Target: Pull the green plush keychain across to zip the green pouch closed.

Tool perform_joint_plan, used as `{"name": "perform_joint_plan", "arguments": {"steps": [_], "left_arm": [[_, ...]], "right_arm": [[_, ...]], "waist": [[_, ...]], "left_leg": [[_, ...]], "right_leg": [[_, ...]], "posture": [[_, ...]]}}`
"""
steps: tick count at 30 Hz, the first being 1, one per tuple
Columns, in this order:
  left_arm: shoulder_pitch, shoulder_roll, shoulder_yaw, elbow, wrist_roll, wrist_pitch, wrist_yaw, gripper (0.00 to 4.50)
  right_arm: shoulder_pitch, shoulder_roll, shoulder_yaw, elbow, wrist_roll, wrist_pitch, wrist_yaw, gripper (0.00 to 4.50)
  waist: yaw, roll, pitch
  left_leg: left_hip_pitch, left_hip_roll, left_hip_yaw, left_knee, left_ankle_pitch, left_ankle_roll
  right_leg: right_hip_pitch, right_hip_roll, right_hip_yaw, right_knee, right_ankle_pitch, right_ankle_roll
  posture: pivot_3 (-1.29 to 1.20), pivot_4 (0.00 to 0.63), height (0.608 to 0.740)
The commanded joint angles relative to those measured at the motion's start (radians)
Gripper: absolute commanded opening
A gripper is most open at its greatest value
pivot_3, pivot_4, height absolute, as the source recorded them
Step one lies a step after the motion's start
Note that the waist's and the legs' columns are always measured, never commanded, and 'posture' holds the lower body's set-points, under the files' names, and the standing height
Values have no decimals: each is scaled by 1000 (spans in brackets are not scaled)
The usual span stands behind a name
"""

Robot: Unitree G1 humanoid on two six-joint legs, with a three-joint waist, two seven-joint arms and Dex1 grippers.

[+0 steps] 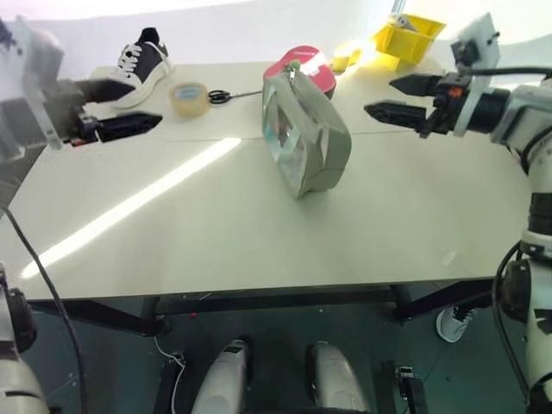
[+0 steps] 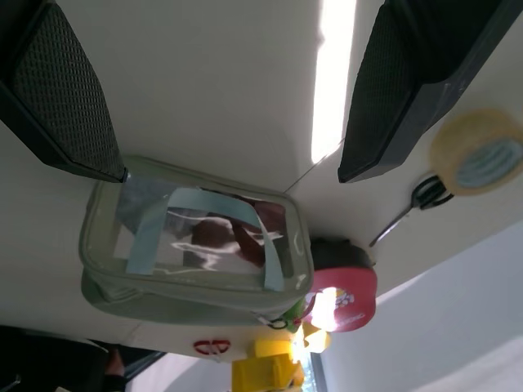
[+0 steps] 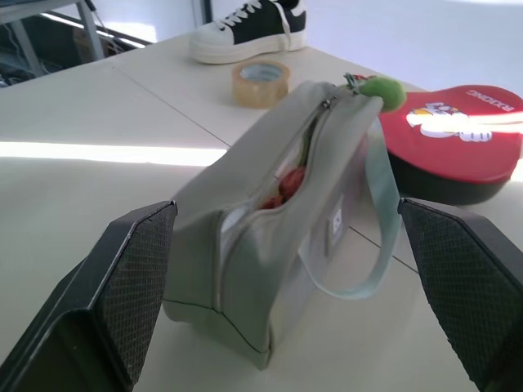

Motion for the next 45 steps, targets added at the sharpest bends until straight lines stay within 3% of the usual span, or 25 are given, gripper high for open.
{"name": "perform_joint_plan", "arguments": {"steps": [1, 11, 15, 21, 26, 33, 36, 43, 45], "left_arm": [[-35, 20, -10, 7, 14, -8, -23, 4417], [-79, -23, -37, 9, 50, -15, 14, 4417], [-94, -54, -58, 1, 75, -44, 35, 4417], [-74, -51, -102, -90, 91, -83, -11, 4417], [-4, -65, -72, -151, 73, -75, 4, 4417], [87, -51, -8, -247, 41, -35, 50, 4417], [102, -42, 8, -279, 32, -13, 68, 4500], [125, -45, 27, -300, 18, 0, 118, 4500], [128, -32, 42, -296, 11, 3, 119, 4500]], "right_arm": [[-26, -21, -1, -59, 19, 14, 12, 4500], [4, -1, 15, -79, -10, 1, -66, 4500], [-24, 84, 67, -72, -87, -53, -178, 4500], [-121, 246, 172, -31, -142, -63, -230, 4500], [-187, 380, 238, 158, -236, -169, -291, 4500], [-213, 454, 280, 384, -345, -329, -306, 4500], [-223, 458, 281, 399, -348, -350, -266, 3622], [-233, 438, 285, 447, -383, -498, -193, 245], [-222, 412, 301, 428, -392, -629, -99, 78]], "waist": [[-7, 0, 0], [-14, 0, 0], [-15, 0, 0], [-21, 0, 0], [-21, 0, 0], [-21, 0, 0], [-25, 0, 0], [-38, 0, 0], [-41, 0, 0]], "left_leg": [[-1, 0, 0, 0, 0, 0], [-8, -1, 0, 3, 1, 0], [-9, 0, 1, 3, 1, 0], [-10, 0, 1, 3, 2, -1], [-9, -1, 0, 3, 2, -2], [-9, -1, -1, 3, 3, -3], [-9, -1, -1, 3, 3, -3], [-9, -1, -2, 3, 4, -4], [-9, -1, -2, 3, 4, -4]], "right_leg": [[-1, 0, 0, 0, 1, 2], [-9, 0, 0, 4, 2, 3], [-10, 0, 1, 5, 2, 3], [-12, 1, 1, 7, 2, 2], [-12, 1, 1, 8, 2, 2], [-12, 1, 1, 10, 2, 2], [-12, 2, 1, 11, 2, 2], [-12, 3, 1, 12, 2, 2], [-13, 3, 1, 12, 2, 2]], "posture": [[0, 150, 740], [0, 150, 740], [0, 150, 740], [0, 150, 740], [0, 150, 740], [0, 150, 740], [0, 150, 740], [0, 150, 740], [0, 150, 740]]}}
